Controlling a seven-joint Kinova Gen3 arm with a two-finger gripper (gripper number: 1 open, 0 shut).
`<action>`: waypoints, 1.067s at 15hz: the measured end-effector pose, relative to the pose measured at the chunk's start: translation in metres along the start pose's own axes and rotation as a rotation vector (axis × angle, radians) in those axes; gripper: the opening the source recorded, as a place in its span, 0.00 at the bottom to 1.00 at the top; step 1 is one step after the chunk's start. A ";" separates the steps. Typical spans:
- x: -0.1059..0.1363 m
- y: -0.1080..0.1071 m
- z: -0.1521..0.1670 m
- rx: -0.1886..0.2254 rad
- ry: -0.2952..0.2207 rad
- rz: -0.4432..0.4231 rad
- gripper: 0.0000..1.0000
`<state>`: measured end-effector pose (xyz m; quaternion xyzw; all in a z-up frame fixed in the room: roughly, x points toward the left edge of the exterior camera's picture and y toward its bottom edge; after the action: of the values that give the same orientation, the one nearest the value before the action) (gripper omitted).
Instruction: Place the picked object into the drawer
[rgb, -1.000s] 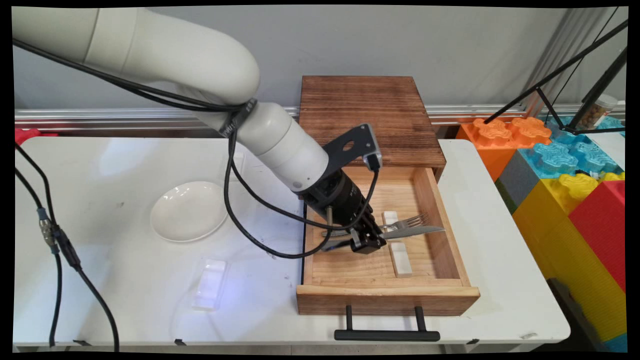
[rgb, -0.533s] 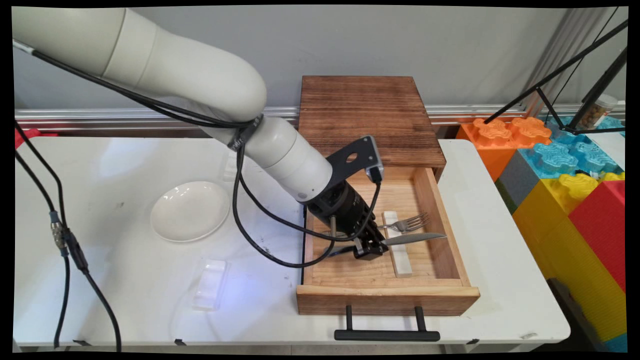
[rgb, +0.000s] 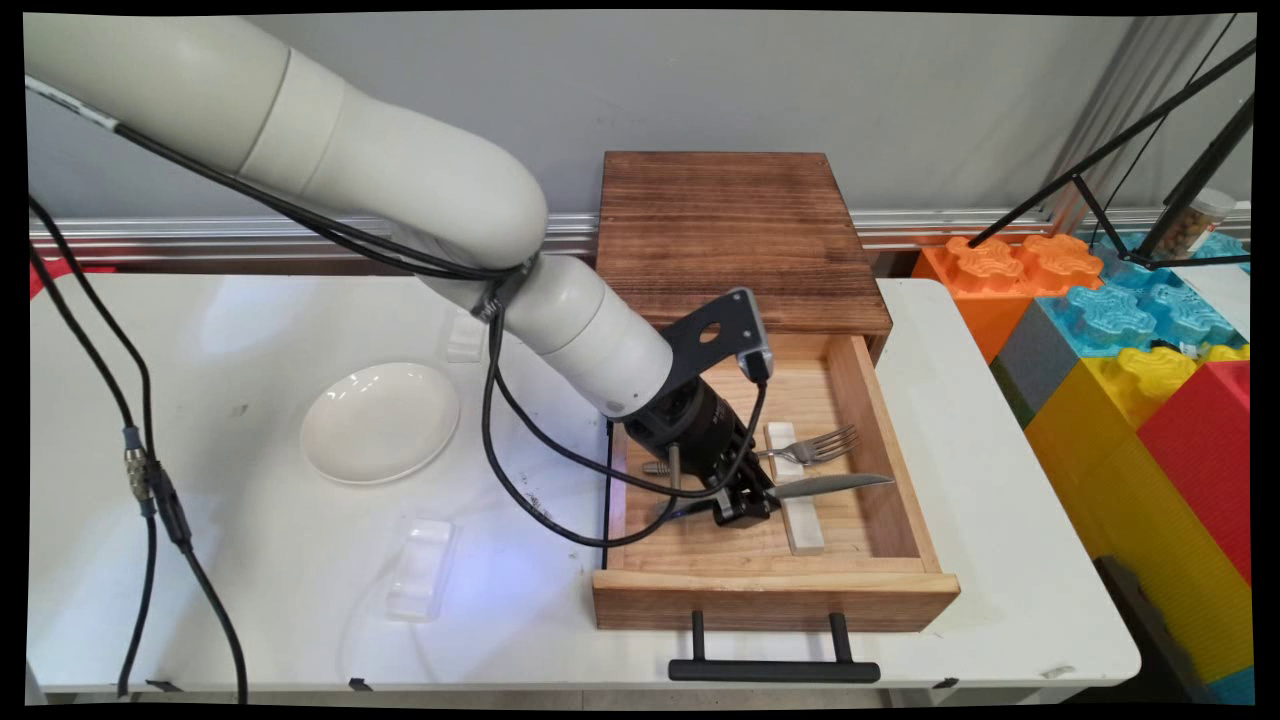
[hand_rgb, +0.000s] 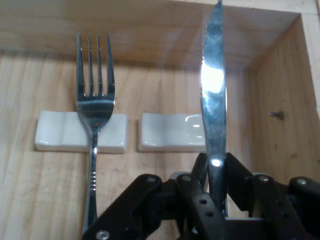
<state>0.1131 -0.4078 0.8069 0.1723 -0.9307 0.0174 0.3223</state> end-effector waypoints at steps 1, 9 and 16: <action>-0.001 0.000 0.002 0.001 0.000 -0.001 0.00; -0.009 -0.003 0.020 0.000 -0.008 -0.008 0.00; -0.012 -0.006 0.036 -0.005 -0.008 -0.015 0.00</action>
<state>0.1026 -0.4145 0.7705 0.1784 -0.9307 0.0121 0.3190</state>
